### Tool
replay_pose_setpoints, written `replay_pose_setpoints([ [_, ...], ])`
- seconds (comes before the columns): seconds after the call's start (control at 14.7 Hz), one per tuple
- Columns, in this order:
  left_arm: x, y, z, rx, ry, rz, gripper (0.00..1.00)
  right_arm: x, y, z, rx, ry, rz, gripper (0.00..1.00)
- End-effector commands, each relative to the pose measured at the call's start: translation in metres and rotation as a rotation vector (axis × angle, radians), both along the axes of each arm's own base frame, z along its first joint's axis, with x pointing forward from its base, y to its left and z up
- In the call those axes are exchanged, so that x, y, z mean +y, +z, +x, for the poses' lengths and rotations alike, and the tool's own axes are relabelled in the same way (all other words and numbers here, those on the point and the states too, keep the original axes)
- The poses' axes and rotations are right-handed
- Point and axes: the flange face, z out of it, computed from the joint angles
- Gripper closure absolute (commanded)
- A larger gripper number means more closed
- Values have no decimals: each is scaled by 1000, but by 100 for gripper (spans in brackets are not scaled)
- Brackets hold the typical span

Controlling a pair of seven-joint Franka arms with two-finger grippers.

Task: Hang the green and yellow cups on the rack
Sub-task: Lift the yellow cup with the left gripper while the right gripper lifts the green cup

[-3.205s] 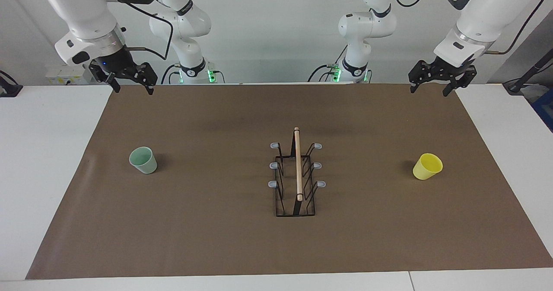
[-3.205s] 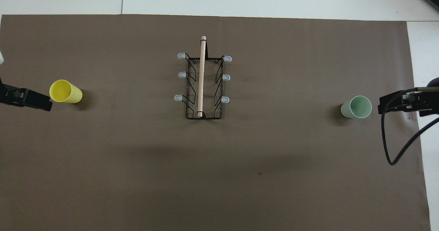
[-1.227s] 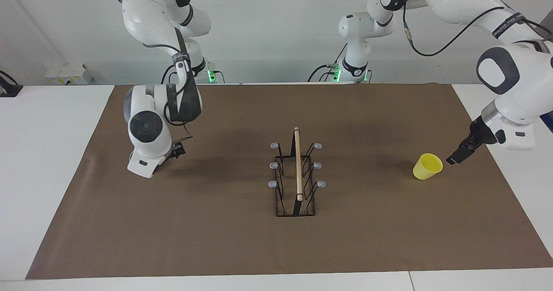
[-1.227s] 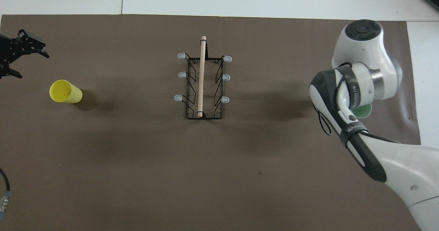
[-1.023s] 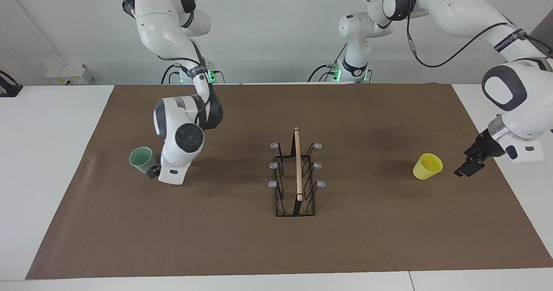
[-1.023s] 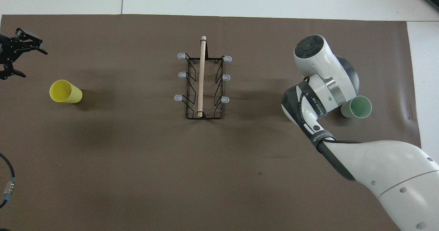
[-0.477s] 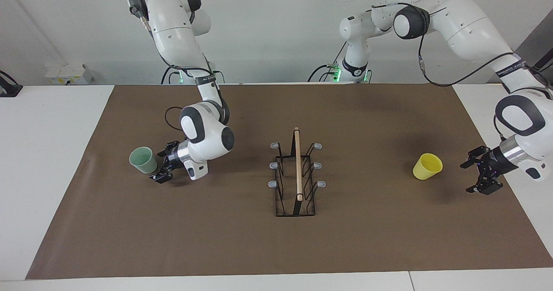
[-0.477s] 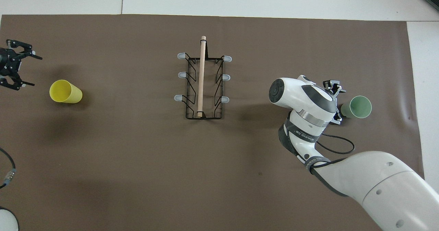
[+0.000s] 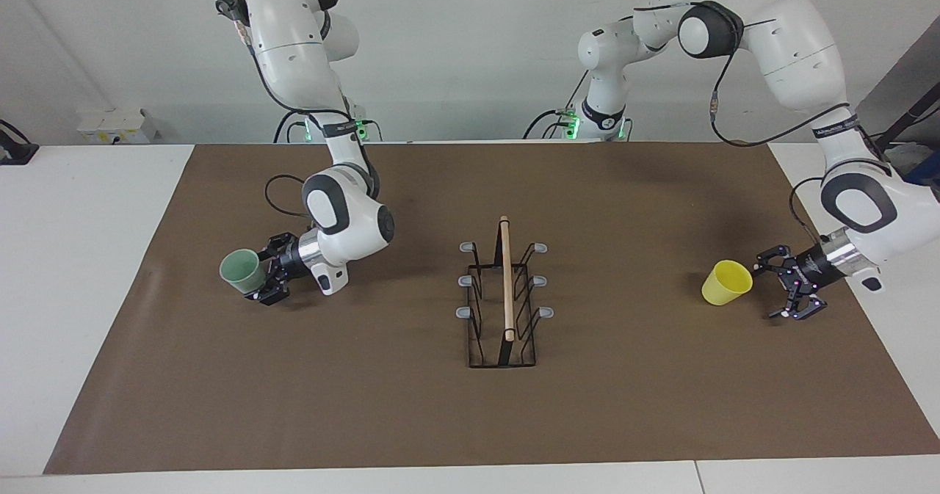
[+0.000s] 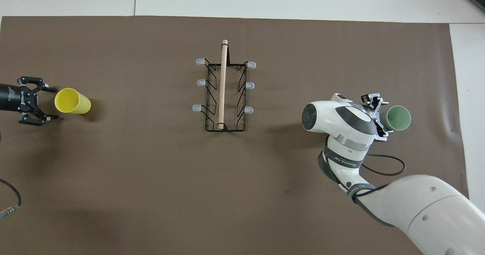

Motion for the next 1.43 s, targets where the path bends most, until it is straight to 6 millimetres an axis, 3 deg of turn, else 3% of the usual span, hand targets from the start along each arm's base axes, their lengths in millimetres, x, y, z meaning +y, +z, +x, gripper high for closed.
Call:
replay_pose_setpoints([
  [0.0,-12,1,-32,-7,113,-94,0,-9,1,-12,11,57,-13,0],
  [0.14,-17,-4,-40,-13,162,-146,0,-13,-4,-17,9,57,-19,0],
  [0.27,-30,-10,-50,-39,135,-189,0,-17,-4,-20,3,76,-41,16],
  [0.34,-33,-12,-52,-66,159,-228,0,-20,-5,-20,-4,71,-40,30],
  [0.41,-39,-12,-50,-94,134,-237,0,-18,-6,-22,-3,97,-49,61],
  [0.48,-47,-13,-47,-113,111,-227,0,-19,-7,-23,-7,110,-60,100],
  [0.75,-57,-18,-43,-130,127,-209,0,-10,11,-8,-75,44,-57,100],
  [1.02,-74,-12,-41,-178,15,-234,0,42,59,16,-162,-145,72,100],
  [1.09,-75,-11,-41,-200,-16,-232,10,49,74,20,-177,-185,125,100],
  [1.23,-76,-6,-41,-249,-78,-220,100,60,103,23,-201,-271,237,100],
  [1.36,-92,-2,-38,-292,-150,-204,100,68,134,23,-219,-339,348,100],
])
